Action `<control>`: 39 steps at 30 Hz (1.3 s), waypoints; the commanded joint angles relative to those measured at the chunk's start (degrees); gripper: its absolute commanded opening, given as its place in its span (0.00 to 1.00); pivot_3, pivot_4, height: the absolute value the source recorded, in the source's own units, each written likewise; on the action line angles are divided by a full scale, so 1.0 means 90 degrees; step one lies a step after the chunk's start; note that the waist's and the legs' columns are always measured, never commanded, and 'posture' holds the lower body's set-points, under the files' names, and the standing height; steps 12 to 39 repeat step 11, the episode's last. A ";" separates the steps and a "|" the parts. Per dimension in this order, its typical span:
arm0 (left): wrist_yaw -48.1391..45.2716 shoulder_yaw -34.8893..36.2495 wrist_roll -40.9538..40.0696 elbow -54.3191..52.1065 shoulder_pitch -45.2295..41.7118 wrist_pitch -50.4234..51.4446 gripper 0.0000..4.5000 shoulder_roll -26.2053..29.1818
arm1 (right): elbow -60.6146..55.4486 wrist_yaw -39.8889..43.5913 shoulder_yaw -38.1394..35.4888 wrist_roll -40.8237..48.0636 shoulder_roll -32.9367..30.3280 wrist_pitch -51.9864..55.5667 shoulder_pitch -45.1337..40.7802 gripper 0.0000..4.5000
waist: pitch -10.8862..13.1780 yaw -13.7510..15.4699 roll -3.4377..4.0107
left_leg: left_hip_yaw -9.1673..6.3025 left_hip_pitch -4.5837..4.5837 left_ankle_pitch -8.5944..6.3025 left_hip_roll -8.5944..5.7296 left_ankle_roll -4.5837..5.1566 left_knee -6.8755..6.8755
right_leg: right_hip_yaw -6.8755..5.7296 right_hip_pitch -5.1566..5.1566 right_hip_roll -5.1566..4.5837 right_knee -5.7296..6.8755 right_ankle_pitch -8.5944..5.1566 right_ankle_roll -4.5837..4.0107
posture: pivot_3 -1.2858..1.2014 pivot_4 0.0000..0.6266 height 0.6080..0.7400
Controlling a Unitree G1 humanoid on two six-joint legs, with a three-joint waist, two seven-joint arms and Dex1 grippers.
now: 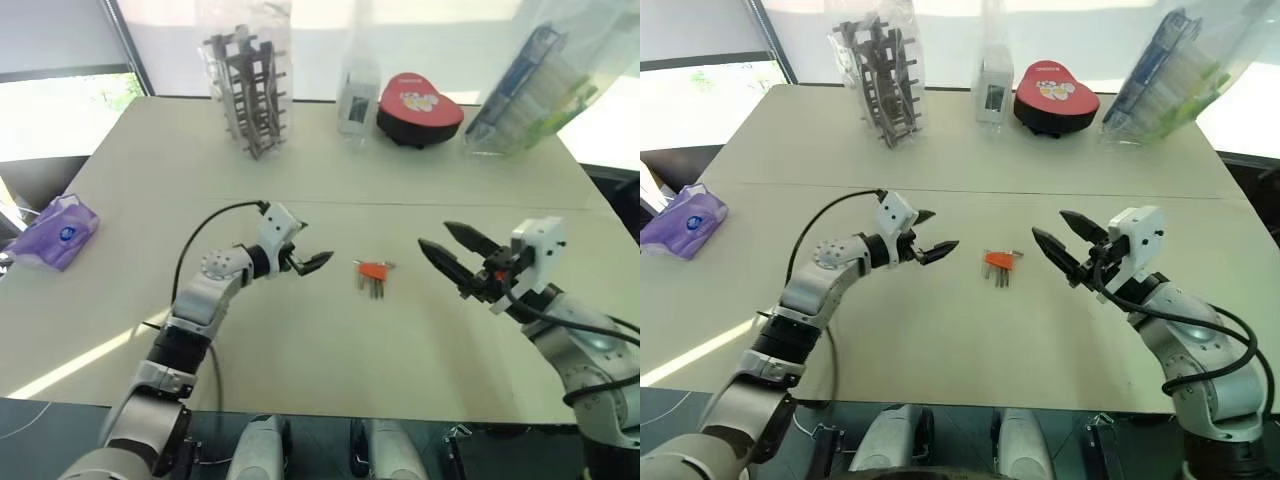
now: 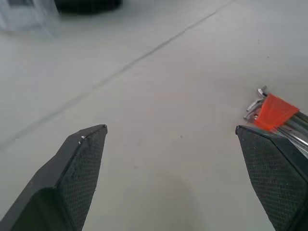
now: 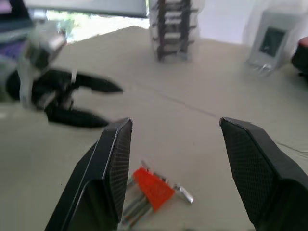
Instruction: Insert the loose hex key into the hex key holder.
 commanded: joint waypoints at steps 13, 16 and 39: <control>-0.2629 0.0893 -0.1975 -0.2269 0.0554 0.2056 0.99 0.2235 | 0.0461 0.2701 -0.0365 -0.0718 -0.2364 -0.0372 0.0407 0.67 | 0.0004 -0.0058 0.0000 | 0.0002 0.0012 -0.0006 0.0007 0.0011 0.0001 | 0.0001 0.0003 0.0006 0.0006 0.0000 0.0006 | 0.52 0.24 1.00; -0.2629 0.0893 -0.1975 -0.2269 0.0554 0.2056 0.99 0.2235 | 0.0461 0.2701 -0.0365 -0.0718 -0.2364 -0.0372 0.0407 0.67 | 0.0004 -0.0058 0.0000 | 0.0002 0.0012 -0.0006 0.0007 0.0011 0.0001 | 0.0001 0.0003 0.0006 0.0006 0.0000 0.0006 | 0.52 0.24 1.00; -0.2629 0.0893 -0.1975 -0.2269 0.0554 0.2056 0.99 0.2235 | 0.0461 0.2701 -0.0365 -0.0718 -0.2364 -0.0372 0.0407 0.67 | 0.0004 -0.0058 0.0000 | 0.0002 0.0012 -0.0006 0.0007 0.0011 0.0001 | 0.0001 0.0003 0.0006 0.0006 0.0000 0.0006 | 0.52 0.24 1.00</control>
